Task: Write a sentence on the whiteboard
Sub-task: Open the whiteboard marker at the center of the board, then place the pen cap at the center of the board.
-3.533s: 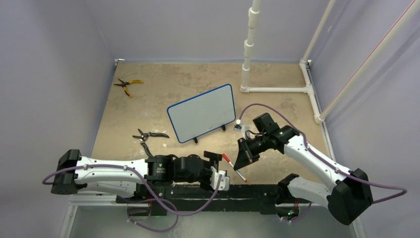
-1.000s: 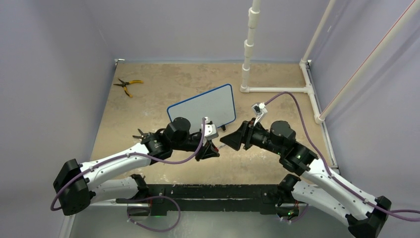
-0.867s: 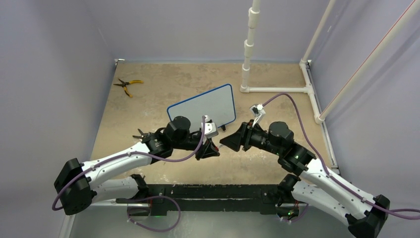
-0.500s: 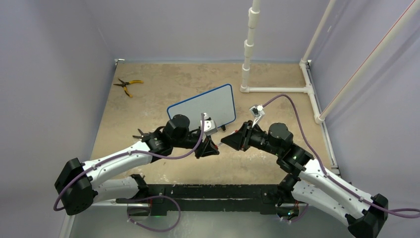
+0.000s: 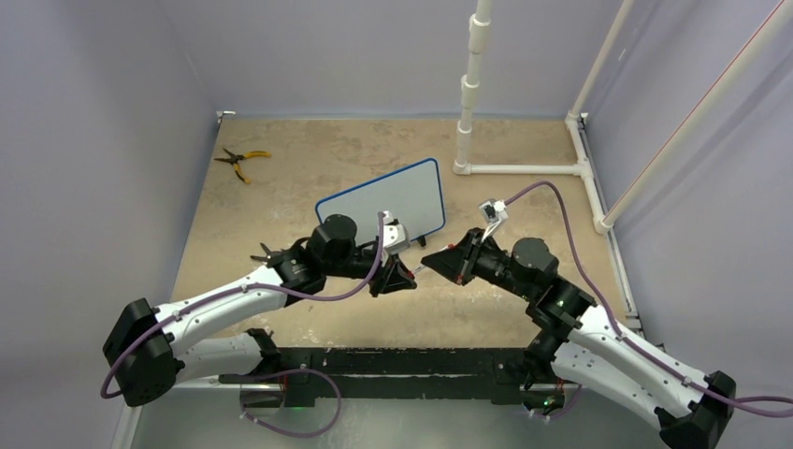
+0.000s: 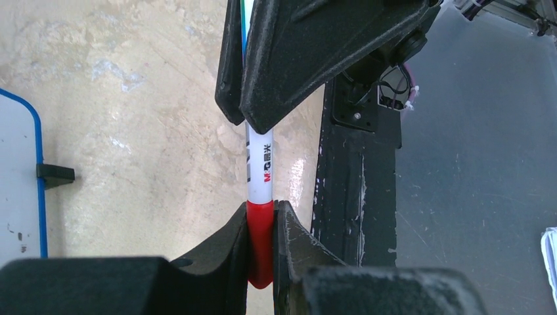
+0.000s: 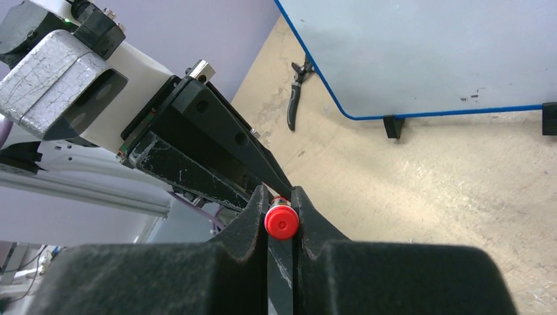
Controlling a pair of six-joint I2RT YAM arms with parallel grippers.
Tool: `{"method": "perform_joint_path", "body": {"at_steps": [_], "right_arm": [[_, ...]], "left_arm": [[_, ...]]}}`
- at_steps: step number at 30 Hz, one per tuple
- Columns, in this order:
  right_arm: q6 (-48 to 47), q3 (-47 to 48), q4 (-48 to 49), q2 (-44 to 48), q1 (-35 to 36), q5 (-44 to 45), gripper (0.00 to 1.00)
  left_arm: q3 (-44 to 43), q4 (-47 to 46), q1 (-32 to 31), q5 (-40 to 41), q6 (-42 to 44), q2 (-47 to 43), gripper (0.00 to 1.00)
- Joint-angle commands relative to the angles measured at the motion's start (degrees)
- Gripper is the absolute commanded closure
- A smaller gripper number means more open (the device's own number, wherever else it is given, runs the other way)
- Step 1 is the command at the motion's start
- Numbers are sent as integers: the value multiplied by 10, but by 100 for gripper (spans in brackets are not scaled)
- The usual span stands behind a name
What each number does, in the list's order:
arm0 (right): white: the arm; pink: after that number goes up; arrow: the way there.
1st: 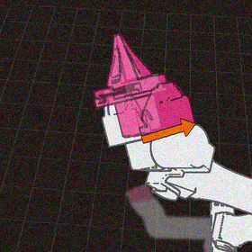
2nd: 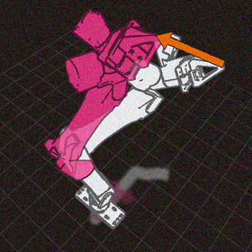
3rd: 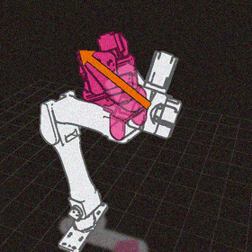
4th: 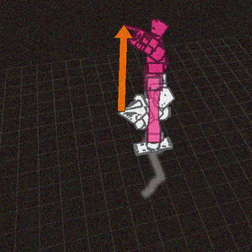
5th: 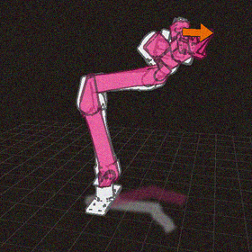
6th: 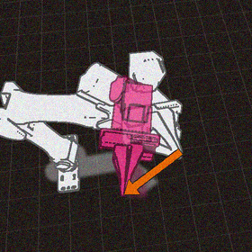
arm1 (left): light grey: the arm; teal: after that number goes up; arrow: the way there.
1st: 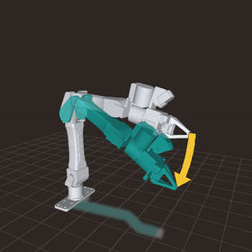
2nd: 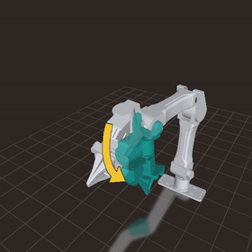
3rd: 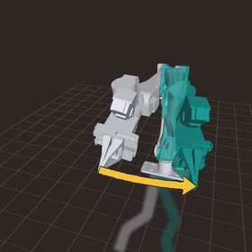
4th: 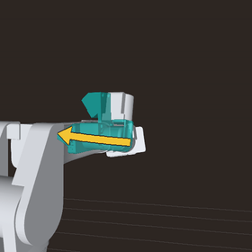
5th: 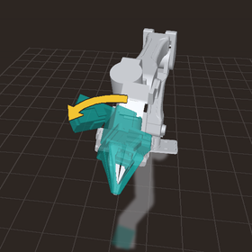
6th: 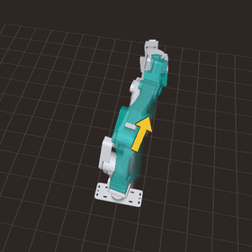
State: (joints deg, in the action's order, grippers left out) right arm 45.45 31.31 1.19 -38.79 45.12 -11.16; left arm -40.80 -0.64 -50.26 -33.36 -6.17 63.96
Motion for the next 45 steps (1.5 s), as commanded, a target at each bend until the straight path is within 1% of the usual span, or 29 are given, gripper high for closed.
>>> {"method": "perform_joint_path", "body": {"at_steps": [1, 2, 4, 6, 9, 11, 24, 26, 31, 36, 42, 45], "right_arm": [[-24, 30, 12, 42, -1, 86, 100], [-35, 37, 10, 50, -1, 95, 100], [-55, 59, -8, 56, -2, 109, 100], [-69, 89, -44, 53, -2, 110, 100], [-90, 130, -102, 47, -1, 110, 100], [-89, 146, -120, 54, -2, 129, 100], [-73, 191, -150, 86, -2, 181, 100], [-68, 195, -155, 89, -1, 188, 100], [-51, 194, -155, 103, -2, 204, 100], [-43, 191, -158, 117, -2, 221, 100], [-48, 201, -187, 112, -1, 240, 100], [-52, 204, -196, 108, -1, 253, 100]], "left_arm": [[-11, 1, 1, 6, 34, -20, 100], [-12, 5, 1, 7, 42, -20, 100], [-19, 44, 1, 13, 58, -16, 100], [-23, 66, 1, 22, 84, -15, 100], [-17, 66, 1, 26, 92, -17, 100], [-18, 68, 1, 26, 93, -15, 100], [-17, 73, -5, 30, 104, -8, 100], [-16, 76, -14, 46, 109, -9, 100], [-20, 104, -60, 127, 128, -5, 100], [-24, 112, -69, 161, 131, 5, 100], [-21, 106, -70, 158, 130, -8, 100], [-22, 106, -70, 172, 121, -9, 100]]}}
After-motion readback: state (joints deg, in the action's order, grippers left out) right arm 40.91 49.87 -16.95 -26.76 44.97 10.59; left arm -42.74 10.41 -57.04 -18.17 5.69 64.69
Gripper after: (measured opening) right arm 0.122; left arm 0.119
